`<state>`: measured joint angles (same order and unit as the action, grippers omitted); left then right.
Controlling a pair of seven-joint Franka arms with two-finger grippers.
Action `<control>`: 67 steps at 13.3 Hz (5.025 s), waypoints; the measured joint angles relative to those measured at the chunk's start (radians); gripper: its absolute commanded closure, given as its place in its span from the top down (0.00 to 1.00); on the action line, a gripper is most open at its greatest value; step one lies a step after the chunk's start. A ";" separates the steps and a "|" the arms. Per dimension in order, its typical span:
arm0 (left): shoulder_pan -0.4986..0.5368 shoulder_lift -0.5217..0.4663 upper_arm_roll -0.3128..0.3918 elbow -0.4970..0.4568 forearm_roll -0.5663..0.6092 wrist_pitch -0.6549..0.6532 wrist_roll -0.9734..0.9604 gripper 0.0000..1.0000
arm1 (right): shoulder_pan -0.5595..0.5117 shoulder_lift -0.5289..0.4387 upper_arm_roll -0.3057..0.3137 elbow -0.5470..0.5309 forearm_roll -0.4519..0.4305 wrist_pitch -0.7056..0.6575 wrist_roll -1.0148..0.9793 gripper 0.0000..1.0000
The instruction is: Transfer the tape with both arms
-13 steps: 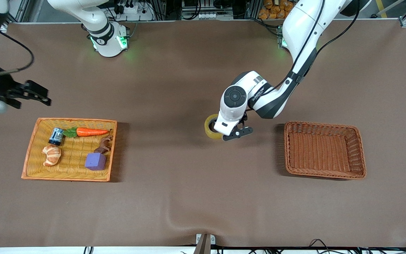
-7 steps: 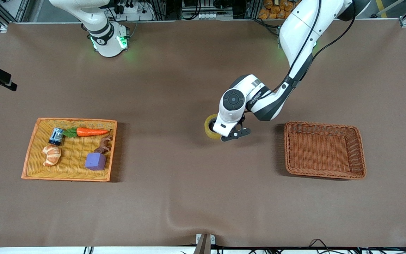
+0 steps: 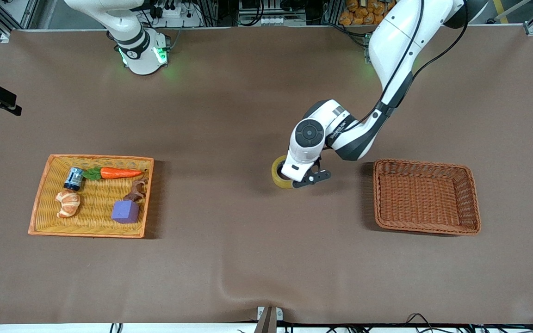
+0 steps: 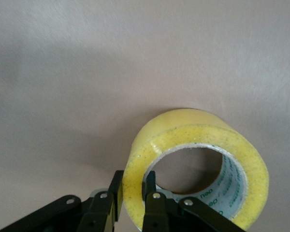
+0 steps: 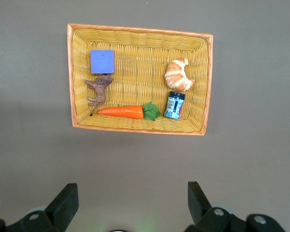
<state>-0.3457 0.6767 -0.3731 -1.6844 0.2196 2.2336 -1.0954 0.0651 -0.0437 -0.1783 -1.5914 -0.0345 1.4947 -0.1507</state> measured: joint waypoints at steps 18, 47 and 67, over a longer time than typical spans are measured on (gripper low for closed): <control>0.766 -0.217 0.009 -0.286 0.002 0.129 0.906 0.41 | -0.014 0.003 -0.009 -0.017 0.047 0.026 0.003 1.00; 0.314 -0.635 0.342 0.222 -0.188 -0.721 1.036 1.00 | -0.027 0.003 -0.012 -0.014 0.016 0.014 0.013 1.00; 0.316 -0.693 0.347 0.139 -0.188 -0.746 1.037 1.00 | -0.032 0.003 -0.014 -0.012 0.016 0.008 0.012 1.00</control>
<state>-0.0299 -0.0168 -0.0260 -1.5450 0.0318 1.4875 -0.0581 0.0334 -0.0404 -0.1925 -1.6029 -0.0185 1.5023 -0.1389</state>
